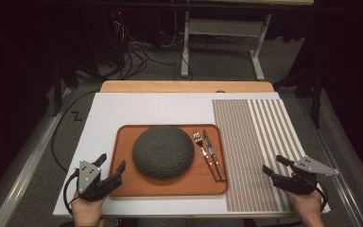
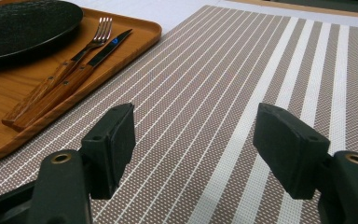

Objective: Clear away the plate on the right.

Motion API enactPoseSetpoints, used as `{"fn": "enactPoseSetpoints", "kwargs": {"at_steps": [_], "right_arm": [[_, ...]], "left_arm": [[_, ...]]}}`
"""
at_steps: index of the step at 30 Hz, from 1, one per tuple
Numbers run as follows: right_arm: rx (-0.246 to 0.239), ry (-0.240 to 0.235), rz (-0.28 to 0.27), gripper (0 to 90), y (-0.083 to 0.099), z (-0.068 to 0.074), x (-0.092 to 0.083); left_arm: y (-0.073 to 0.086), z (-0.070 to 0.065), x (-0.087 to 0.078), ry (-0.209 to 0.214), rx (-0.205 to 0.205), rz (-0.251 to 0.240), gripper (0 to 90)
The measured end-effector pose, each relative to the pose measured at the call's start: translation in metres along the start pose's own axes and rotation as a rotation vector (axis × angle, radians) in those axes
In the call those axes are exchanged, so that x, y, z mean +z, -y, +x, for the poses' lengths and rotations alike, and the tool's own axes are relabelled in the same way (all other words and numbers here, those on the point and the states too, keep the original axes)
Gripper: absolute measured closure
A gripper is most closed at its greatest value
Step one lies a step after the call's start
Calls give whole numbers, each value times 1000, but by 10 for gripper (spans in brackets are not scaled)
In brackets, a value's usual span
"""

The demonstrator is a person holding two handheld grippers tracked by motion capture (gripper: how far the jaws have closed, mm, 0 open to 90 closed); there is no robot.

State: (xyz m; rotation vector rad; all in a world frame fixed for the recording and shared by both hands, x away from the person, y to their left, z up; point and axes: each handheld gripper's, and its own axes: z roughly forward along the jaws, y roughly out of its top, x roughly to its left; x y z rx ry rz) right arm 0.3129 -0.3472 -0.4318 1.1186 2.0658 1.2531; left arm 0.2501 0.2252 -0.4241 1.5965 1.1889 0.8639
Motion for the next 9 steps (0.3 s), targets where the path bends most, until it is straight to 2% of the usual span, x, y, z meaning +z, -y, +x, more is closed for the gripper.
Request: {"fn": "enactPoseSetpoints", "kwargs": {"at_steps": [9], "right_arm": [[-3, -11, -3, 312, 0, 0, 0]], "left_arm": [[0, 0, 0, 1, -2, -3, 316]]}}
